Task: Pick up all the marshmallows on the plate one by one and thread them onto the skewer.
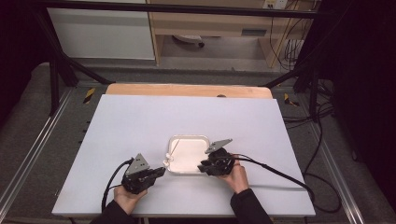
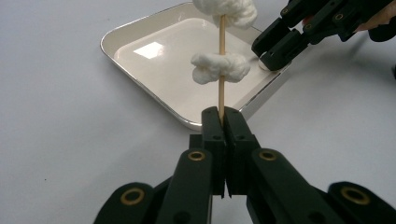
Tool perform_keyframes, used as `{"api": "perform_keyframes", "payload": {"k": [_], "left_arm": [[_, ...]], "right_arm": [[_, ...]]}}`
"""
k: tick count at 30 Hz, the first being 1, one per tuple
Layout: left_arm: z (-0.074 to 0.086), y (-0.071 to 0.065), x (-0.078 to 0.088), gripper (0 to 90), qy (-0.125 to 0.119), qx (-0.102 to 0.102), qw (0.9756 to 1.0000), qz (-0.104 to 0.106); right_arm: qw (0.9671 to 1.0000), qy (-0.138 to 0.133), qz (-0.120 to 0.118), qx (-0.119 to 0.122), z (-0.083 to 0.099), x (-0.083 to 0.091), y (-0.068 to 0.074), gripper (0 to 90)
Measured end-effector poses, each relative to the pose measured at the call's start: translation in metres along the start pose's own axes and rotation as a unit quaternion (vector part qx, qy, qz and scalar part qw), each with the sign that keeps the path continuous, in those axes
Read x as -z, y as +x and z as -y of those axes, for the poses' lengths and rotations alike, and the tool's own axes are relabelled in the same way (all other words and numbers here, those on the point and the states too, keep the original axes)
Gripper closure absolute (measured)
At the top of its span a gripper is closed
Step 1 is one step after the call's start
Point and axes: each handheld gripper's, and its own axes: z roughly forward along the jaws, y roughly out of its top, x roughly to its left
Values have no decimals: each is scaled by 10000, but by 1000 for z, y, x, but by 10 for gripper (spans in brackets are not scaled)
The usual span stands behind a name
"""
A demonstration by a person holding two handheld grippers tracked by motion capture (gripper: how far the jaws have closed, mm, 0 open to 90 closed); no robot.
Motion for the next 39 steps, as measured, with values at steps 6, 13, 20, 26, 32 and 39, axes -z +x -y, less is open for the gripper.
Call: {"api": "perform_keyframes", "payload": {"k": [6, 13, 20, 26, 32, 39], "left_arm": [[0, 0, 0, 886, -5, -1, 10000, 8], [0, -1, 0, 886, -6, -14, 10000, 18], [0, -1, 0, 886, -30, -14, 10000, 32], [0, -1, 0, 886, -30, -41, 10000, 42], [0, -3, -1, 886, -39, -58, 10000, 64], [0, -3, -1, 886, -34, -89, 9999, 90]], "right_arm": [[9999, -116, -8, -65, -1, 1, 0, 751], [9988, -429, -115, -182, -7, 13, -2, 758], [9962, -792, -233, -294, -14, 29, -5, 764], [9913, -1203, -328, -414, -20, 47, -8, 767], [9851, -1552, -452, -593, -26, 61, -11, 770], [9779, -1900, -597, -643, -37, 74, -11, 770]]}}
